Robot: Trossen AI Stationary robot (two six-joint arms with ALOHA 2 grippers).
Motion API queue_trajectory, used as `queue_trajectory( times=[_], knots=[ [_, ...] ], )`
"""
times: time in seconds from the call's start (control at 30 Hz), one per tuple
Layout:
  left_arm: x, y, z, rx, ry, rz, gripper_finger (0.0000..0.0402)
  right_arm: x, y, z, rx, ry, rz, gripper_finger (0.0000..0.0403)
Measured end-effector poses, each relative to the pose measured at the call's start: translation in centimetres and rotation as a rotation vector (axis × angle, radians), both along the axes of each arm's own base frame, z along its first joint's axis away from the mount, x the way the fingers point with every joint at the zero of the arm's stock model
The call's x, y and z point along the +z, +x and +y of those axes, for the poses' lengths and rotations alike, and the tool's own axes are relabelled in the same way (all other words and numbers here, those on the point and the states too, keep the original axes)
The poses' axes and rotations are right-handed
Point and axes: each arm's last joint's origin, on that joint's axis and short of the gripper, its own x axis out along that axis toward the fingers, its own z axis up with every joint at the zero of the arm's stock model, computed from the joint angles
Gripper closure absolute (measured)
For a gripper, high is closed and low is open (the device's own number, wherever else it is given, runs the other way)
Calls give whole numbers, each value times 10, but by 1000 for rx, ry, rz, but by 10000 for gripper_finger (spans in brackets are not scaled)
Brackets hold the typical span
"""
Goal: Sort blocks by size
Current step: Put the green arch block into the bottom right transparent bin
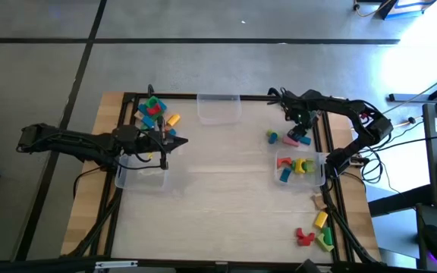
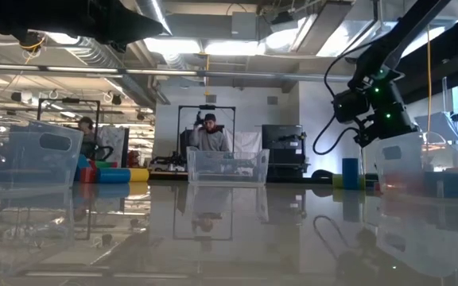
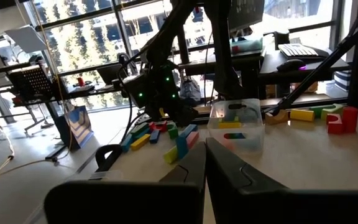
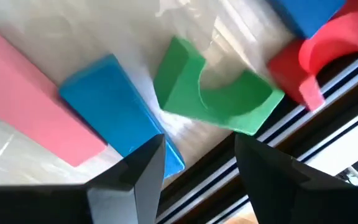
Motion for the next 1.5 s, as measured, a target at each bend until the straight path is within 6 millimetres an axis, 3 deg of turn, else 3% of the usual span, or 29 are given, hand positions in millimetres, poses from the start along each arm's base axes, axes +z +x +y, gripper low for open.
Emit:
queue_trajectory(
  times=[0.33,0.7,0.83,1.1,1.27,1.5],
  knots=[
    [0,0,0,0,-3,1,398,0,5,-7,70,-66,-28,208],
    [-1,0,0,0,-7,10,398,-21,10,-13,115,10,-6,210],
    [-1,0,0,0,-7,9,398,-25,11,-13,115,22,3,243],
    [-1,0,0,0,-5,9,398,-25,10,-12,123,49,-3,346],
    [-1,0,0,-2,-7,9,398,-17,9,-9,117,46,-42,359],
    [0,0,0,-2,-15,-2,398,20,3,4,127,-67,-107,355]
  ],
)
